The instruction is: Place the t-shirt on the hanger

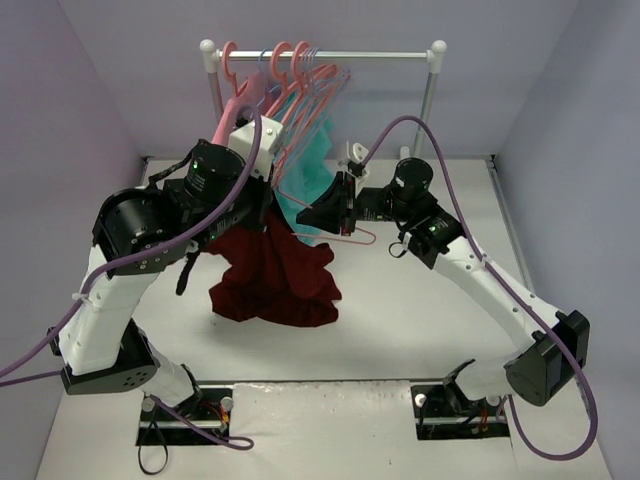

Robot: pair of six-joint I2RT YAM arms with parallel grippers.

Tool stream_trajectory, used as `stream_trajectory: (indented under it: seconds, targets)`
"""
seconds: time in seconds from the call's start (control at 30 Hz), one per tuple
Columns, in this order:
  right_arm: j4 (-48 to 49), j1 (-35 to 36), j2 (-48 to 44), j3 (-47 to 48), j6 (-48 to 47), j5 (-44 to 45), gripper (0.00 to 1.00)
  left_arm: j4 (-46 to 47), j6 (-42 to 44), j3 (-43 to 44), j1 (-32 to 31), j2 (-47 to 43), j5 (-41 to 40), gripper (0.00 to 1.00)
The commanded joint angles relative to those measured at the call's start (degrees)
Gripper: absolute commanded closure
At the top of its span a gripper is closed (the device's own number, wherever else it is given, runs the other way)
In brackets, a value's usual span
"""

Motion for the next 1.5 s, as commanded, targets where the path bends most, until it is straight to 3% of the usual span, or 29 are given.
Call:
stream_trajectory:
  seconds: [0.0,0.17,0.4,0.63,0.73,0.83,0.9,1.0,1.27,1.47]
  targets:
    - [12.58,0.6,1.54,3.73,2.35,-2.0,1.0,3.36,4.6,3.2,2.2,-0.74,0.05,1.0]
    - [13.43,0.62,2.1,4.89,2.01,-3.08,1.0,3.64,7.15,2.04,8.46,-0.84,4.72,1.0]
    - [14.2,0.62,3.24,7.02,2.92,-4.18,1.0,4.34,11.14,9.34,9.66,2.13,7.26,1.0]
    - [16.61,0.62,7.18,9.41,5.41,-7.67,1.0,5.43,10.79,9.72,9.62,4.97,13.6,1.0]
    - [17.1,0.42,8.14,8.81,5.02,-7.99,1.0,6.74,11.73,7.0,9.66,3.79,11.5,0.86]
    - [17.19,0.11,9.07,9.01,5.16,-8.61,1.0,6.89,13.57,6.23,9.67,2.21,10.61,0.56]
    - [17.22,-0.47,9.23,8.14,4.97,-8.32,1.0,6.91,15.54,5.78,9.71,1.07,9.53,0.46]
    - [17.61,-1.09,9.09,6.59,4.95,-8.24,1.0,7.22,18.77,3.97,9.88,-2.42,8.7,0.39]
    - [18.96,-1.76,10.22,6.33,5.25,-8.98,1.0,7.5,26.39,-10.94,12.35,-14.62,9.72,0.39]
    - [19.34,-2.33,11.18,7.11,6.28,-11.8,1.0,7.99,33.74,-18.6,16.76,-18.35,22.29,0.39]
